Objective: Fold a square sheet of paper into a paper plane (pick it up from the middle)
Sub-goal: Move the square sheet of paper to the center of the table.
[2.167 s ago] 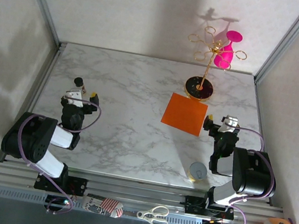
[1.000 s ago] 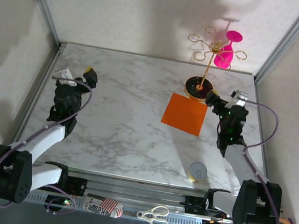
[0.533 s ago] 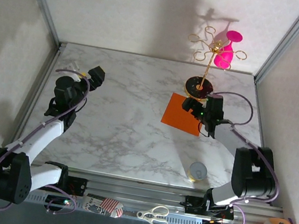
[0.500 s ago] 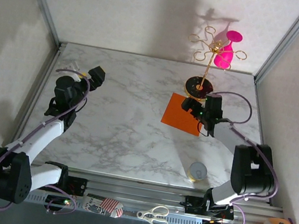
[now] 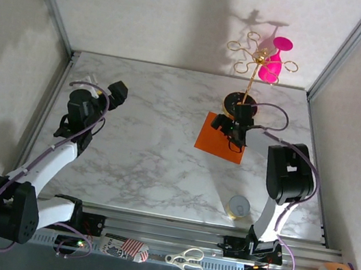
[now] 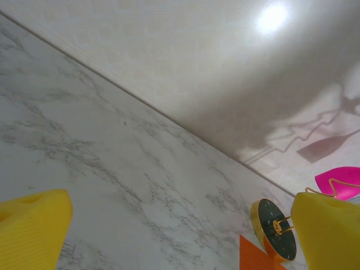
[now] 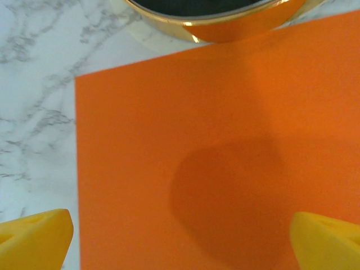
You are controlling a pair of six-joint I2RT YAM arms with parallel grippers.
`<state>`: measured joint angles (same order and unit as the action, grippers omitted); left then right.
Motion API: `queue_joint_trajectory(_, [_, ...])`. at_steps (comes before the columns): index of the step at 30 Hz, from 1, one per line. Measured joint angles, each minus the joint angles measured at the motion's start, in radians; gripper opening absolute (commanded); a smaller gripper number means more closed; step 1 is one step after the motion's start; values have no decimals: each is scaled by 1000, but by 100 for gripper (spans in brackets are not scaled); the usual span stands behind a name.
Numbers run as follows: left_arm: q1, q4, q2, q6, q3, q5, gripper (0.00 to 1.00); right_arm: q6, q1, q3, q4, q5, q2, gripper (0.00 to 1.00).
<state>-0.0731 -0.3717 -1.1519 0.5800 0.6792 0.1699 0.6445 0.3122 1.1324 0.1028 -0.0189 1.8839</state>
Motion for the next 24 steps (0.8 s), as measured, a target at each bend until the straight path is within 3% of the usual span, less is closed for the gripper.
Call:
queue_joint_trajectory(11, [0, 11, -10, -4, 2, 14, 99, 56, 113, 38, 78, 101, 29, 99])
queue_joint_trajectory(18, [0, 18, -11, -4, 2, 14, 99, 235, 317, 77, 68, 77, 55, 98])
queue_joint_trajectory(24, [0, 45, -11, -3, 11, 13, 99, 438, 484, 153, 7, -17, 117, 97])
